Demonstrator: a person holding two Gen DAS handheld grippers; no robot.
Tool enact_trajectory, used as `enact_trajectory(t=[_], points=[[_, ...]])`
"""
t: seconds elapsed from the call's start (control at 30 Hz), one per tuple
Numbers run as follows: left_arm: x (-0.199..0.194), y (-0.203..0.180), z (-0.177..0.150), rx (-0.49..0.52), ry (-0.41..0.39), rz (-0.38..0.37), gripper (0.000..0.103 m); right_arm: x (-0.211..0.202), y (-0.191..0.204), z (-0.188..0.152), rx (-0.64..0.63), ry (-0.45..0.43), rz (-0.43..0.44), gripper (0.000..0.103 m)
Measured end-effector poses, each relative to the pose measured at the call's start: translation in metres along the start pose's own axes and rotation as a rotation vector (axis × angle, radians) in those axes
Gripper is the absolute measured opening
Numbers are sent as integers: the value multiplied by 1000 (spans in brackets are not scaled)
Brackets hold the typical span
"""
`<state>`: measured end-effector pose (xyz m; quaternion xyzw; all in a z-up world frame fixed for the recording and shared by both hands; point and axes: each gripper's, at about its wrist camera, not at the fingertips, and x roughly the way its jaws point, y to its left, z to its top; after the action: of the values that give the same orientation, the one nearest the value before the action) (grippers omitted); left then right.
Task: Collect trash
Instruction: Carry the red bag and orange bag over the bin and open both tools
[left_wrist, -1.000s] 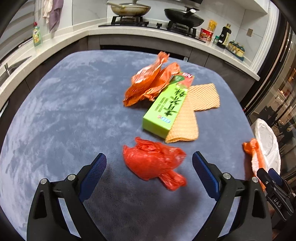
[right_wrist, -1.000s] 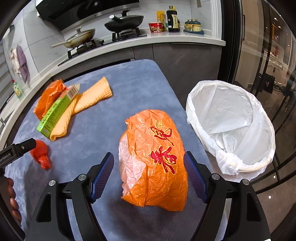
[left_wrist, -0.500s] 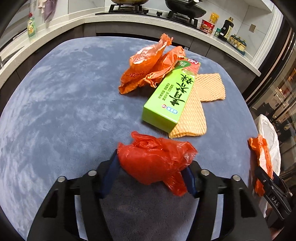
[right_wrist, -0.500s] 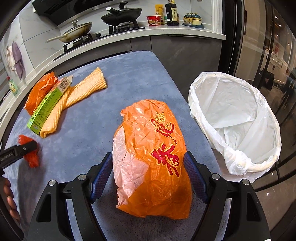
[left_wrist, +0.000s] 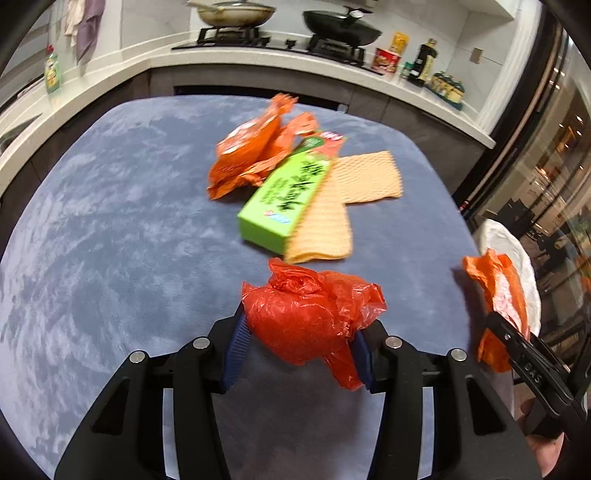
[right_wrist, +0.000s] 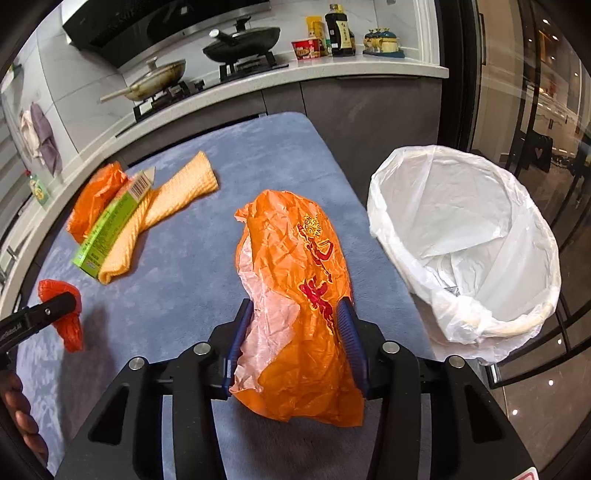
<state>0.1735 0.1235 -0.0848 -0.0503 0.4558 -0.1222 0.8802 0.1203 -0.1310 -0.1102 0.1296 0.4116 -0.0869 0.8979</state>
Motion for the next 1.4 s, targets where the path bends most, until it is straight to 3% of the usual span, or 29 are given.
enact_trajectory(t=[0.4,0.7,1.07,1.4], points=[[-42,-89,7,136,-78,-121,46,-61,-32,21,33,-138,16,44],[-55,-169,16,238,-118,-215,46,-94,-89,41,103,-228,-34,44],[-37,-258,17,334,-105,-284,46,-93,-153,47,171,-227,-86,44],[-9,-307,14,393,-64,-293,46,-78,-187,52,212,-208,-97,45]])
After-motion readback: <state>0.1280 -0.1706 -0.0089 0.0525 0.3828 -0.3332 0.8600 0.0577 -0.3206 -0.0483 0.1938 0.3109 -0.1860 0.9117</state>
